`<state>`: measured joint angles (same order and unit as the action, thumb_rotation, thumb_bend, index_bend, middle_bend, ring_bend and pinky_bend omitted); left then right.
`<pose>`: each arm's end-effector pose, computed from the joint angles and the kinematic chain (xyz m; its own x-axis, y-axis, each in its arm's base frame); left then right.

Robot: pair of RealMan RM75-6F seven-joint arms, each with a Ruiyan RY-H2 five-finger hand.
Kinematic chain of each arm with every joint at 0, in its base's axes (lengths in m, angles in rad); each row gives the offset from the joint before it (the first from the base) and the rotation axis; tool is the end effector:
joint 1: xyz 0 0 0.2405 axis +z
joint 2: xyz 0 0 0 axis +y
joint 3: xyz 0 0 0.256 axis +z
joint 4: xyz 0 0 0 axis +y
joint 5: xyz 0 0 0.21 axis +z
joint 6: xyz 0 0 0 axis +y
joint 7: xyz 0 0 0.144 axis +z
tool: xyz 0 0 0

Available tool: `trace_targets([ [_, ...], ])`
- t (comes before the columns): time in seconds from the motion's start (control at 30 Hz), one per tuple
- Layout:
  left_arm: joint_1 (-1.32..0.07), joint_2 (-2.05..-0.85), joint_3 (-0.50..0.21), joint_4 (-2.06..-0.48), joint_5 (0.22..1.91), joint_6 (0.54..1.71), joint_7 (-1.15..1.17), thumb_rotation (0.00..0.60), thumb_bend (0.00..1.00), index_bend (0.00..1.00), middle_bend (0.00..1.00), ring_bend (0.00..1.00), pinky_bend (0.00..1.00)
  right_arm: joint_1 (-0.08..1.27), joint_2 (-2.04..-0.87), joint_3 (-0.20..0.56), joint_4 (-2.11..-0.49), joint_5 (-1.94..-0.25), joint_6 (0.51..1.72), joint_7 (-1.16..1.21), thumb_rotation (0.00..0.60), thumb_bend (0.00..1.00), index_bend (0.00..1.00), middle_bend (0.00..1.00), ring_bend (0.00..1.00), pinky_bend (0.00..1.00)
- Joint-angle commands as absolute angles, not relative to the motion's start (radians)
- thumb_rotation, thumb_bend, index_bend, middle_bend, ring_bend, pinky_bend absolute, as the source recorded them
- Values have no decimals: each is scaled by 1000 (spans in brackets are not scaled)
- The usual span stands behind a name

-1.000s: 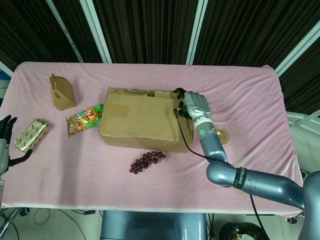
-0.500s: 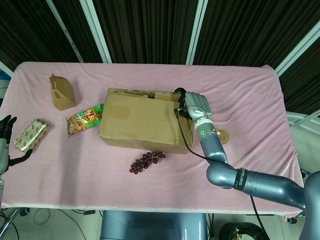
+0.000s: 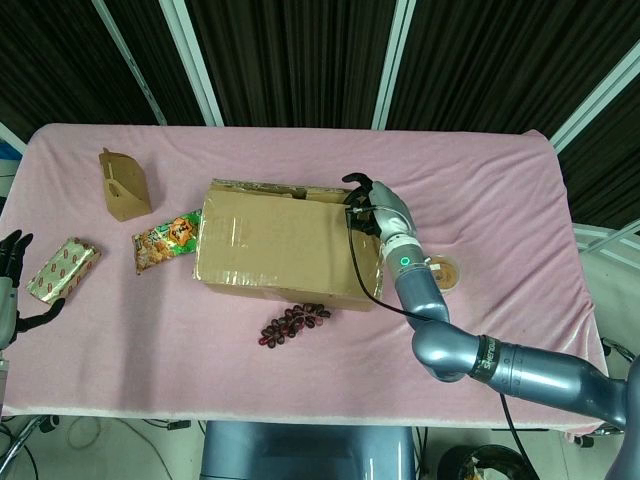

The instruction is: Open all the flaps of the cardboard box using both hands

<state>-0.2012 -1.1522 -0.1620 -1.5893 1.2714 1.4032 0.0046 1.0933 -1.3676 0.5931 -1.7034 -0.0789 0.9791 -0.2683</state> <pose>-0.3120 0.2389 0.1681 0.3410 -0.0698 0.9375 0.9372 0.1030 -0.3332 -0.0163 -0.4178 0.0669 -0.3400 -0.3284 0.8812 -0.9404 0.1253 -0.3161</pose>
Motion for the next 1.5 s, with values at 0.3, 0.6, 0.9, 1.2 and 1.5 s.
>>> trace_targets([
  [0.3,-201,-1156,-165,-1585,1280,1407,10,600,186,0,0,0,0,1087,-1292,657,-1811,-8,979,-214,600,824,189,414,506,560],
  [0.6,-200,-1157,-164,-1584,1283,1403,14,600,186,0,0,0,0,1092,-1225,691,-1911,39,953,-182,600,822,170,412,505,560],
  [0.9,-199,-1159,-164,-1582,1286,1403,18,600,187,0,0,0,0,1077,-1127,714,-2011,101,865,-125,600,820,151,411,504,560],
  [1.2,-199,-1163,-164,-1577,1288,1403,28,600,187,0,0,0,0,1053,-1043,728,-2116,59,846,-53,600,821,149,409,504,561],
  [1.5,-199,-1165,-166,-1574,1289,1405,35,600,187,0,0,0,0,1035,-943,693,-2203,76,782,-2,600,819,145,407,501,560],
])
